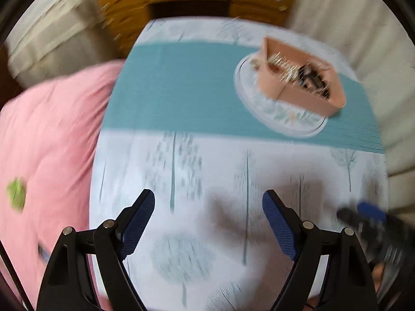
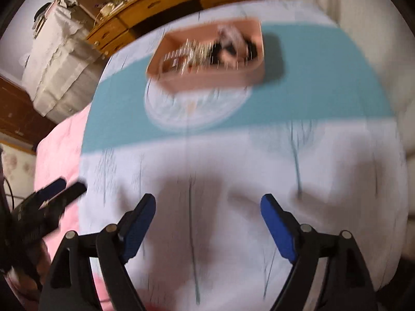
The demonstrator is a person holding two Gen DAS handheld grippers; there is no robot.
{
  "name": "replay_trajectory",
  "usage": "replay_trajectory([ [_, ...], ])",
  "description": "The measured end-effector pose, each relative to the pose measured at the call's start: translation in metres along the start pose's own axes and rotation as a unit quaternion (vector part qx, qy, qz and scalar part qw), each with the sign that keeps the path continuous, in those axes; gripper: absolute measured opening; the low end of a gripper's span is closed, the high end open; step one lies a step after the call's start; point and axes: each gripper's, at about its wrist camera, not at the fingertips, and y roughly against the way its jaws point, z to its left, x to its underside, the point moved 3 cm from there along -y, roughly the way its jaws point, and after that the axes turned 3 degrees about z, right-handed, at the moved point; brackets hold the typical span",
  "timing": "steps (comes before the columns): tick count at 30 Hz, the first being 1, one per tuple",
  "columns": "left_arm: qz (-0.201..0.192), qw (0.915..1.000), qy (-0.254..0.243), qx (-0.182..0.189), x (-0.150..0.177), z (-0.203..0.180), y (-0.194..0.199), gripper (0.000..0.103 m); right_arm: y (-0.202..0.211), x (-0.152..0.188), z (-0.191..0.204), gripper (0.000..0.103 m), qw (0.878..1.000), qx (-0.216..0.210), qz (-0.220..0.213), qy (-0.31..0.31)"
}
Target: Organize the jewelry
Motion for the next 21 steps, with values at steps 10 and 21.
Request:
replay_trajectory([
  [10,0.012,0.9956,-0.042,0.083,0.042,-0.076,0.067,0.096,0.099,0.059,-0.026,0.095,0.996,0.037,-0.065,0.055],
  [21,-0.116,0.9878,-0.095,0.040,0.038,-0.115,0.149,0.102,0.175,0.073,-0.041,0.096,0.988,0.017,-0.150,0.032],
])
